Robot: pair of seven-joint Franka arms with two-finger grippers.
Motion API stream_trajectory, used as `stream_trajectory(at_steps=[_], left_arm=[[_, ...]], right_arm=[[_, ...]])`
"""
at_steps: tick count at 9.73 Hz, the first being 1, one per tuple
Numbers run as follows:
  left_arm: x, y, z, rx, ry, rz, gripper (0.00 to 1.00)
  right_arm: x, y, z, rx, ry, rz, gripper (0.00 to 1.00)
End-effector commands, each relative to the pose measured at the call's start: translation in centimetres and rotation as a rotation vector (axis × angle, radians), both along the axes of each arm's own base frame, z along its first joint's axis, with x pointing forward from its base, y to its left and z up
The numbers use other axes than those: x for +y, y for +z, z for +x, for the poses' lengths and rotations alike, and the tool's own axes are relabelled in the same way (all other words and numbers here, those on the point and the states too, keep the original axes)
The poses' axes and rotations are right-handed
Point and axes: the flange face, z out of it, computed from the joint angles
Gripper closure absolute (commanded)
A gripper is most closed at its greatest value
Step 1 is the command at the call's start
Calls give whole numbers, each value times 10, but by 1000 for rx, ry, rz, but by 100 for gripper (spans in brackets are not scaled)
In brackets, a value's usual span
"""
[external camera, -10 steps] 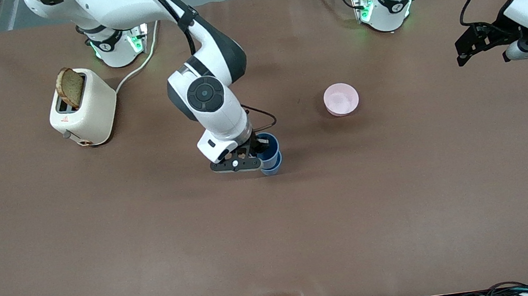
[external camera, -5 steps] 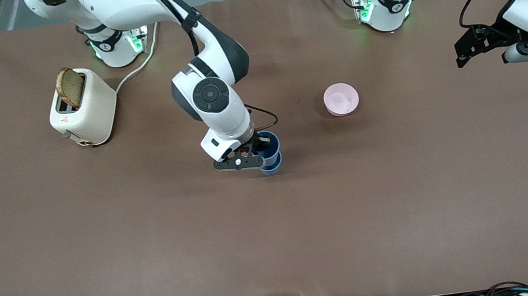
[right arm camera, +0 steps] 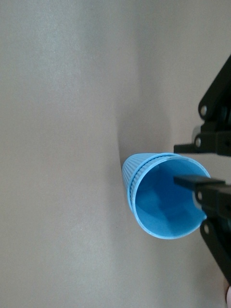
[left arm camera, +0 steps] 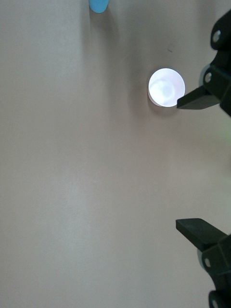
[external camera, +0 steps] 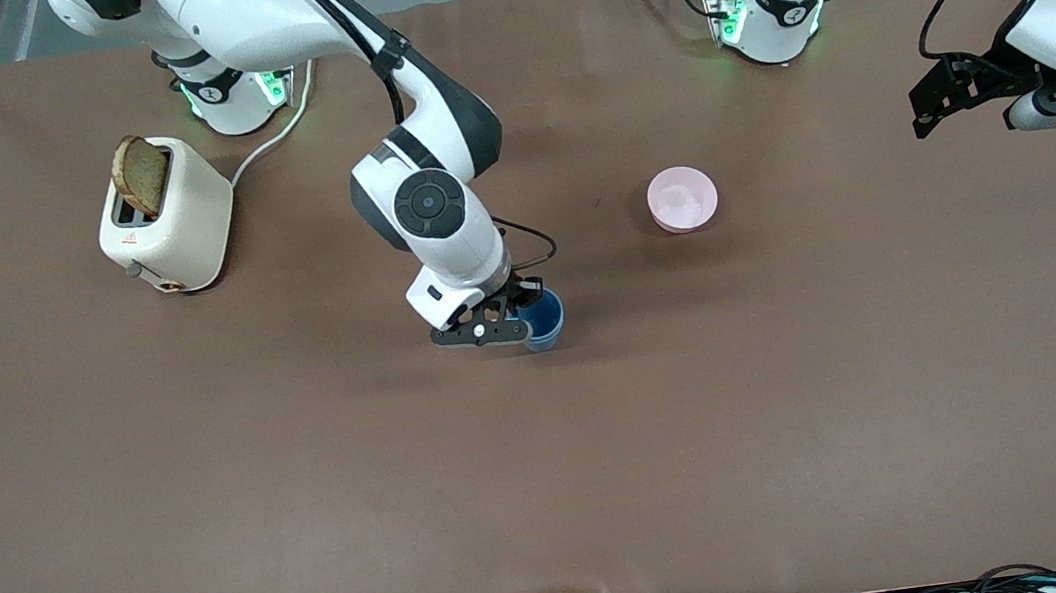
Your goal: Stack blue cups with both arms
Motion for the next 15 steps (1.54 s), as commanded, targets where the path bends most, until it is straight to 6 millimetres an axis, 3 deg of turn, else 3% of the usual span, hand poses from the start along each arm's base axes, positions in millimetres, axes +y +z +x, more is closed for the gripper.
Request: stream_trajectory(at_steps=[1, 2, 5, 7, 8, 9, 11, 12, 15], left_arm=[[0, -21, 8, 39, -3, 14, 0], [-1, -20, 9, 31, -3, 13, 0], [-2, -10, 14, 5, -4, 8, 0], [-2, -11, 16, 7, -4, 7, 0], [-1, -12, 17, 5, -3, 7, 0], [1, -12, 17, 5, 0, 7, 0], [1, -10, 18, -1, 0, 6, 0], [2, -10, 19, -4, 3, 5, 0], [1, -13, 17, 11, 2, 9, 0]], right_arm=[[-2, 18, 1, -24, -16, -3, 0], [-21, 57, 9, -56, -37, 10, 0], [-144, 171, 44, -90, -195, -73, 0], [-225, 237, 47, -134, -290, -129, 0], [-261, 261, 45, -139, -338, -135, 0], [-310, 278, 49, -135, -379, -129, 0], [-397, 302, 41, -86, -295, -106, 0], [-428, 312, 31, -54, -293, -102, 0], [-495, 333, -14, 36, -134, -109, 0]])
